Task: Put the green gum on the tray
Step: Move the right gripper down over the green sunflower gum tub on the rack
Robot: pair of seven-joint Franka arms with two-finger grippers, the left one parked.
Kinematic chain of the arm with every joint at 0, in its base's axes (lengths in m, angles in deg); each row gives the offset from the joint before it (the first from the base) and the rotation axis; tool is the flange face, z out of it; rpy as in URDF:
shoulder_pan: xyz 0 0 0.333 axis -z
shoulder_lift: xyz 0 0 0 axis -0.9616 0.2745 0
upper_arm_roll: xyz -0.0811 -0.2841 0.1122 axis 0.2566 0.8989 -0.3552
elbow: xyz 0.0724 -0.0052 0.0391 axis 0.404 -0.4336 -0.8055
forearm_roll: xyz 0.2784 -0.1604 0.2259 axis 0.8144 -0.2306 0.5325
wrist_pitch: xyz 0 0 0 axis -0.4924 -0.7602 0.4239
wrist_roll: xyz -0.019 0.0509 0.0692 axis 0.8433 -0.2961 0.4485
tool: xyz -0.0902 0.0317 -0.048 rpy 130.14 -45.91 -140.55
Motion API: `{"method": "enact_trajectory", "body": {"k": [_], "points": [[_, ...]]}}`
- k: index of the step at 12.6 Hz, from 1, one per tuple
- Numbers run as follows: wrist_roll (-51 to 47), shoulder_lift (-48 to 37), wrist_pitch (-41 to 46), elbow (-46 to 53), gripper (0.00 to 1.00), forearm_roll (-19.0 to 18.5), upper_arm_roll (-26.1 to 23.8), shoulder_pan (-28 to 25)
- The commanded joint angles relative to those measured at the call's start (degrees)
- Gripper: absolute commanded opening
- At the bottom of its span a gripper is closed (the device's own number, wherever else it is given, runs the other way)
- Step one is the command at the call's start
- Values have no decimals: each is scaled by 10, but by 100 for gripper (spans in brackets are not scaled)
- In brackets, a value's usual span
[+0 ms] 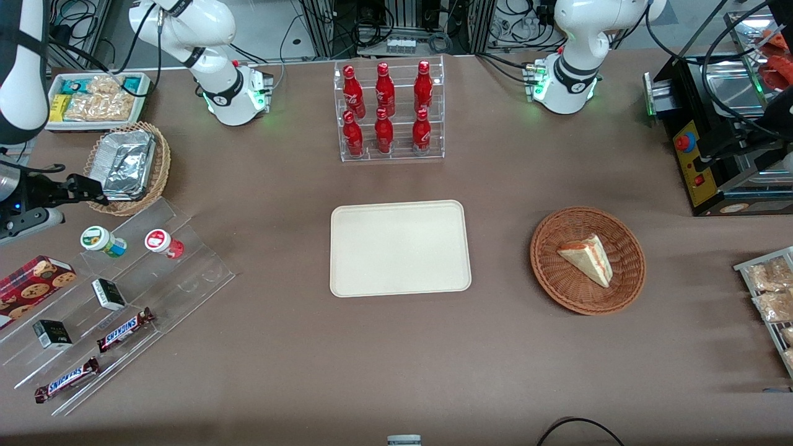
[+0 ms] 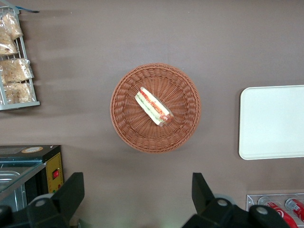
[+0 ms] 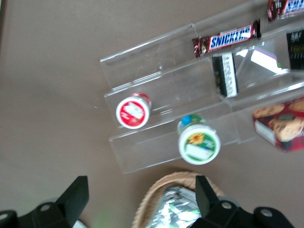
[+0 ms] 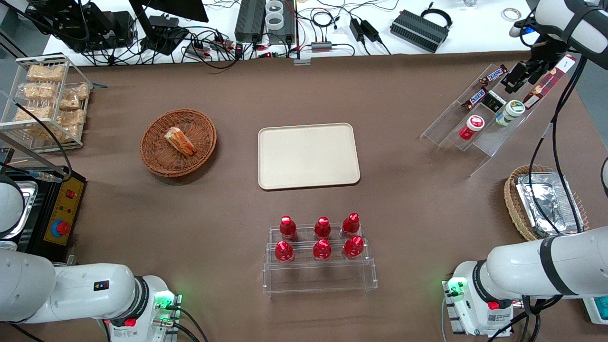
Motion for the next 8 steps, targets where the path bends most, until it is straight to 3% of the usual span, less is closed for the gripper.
{"method": "enact_trajectory", "body": {"k": [1, 5, 8], "points": [[125, 0, -63, -31, 100, -10, -1, 17], [216, 10, -137, -75, 100, -11, -1, 39], [224, 18, -196, -111, 100, -11, -2, 53]]}}
